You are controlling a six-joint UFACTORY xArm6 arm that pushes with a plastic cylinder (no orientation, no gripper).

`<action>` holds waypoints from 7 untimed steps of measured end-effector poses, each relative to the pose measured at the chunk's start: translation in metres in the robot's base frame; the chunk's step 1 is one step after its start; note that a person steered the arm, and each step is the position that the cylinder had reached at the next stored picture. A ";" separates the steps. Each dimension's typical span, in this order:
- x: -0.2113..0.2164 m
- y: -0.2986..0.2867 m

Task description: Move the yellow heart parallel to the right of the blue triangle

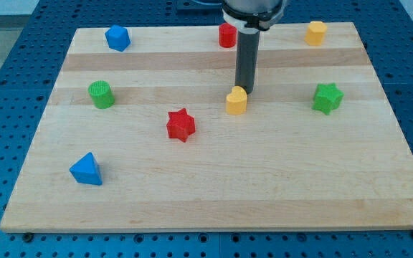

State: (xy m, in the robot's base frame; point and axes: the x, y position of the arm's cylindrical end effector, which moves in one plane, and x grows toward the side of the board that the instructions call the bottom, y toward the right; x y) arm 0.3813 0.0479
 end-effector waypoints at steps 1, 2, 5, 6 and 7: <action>0.013 -0.002; 0.023 -0.002; 0.047 -0.021; 0.057 -0.032; 0.059 -0.048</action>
State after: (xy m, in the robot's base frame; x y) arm 0.4405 0.0004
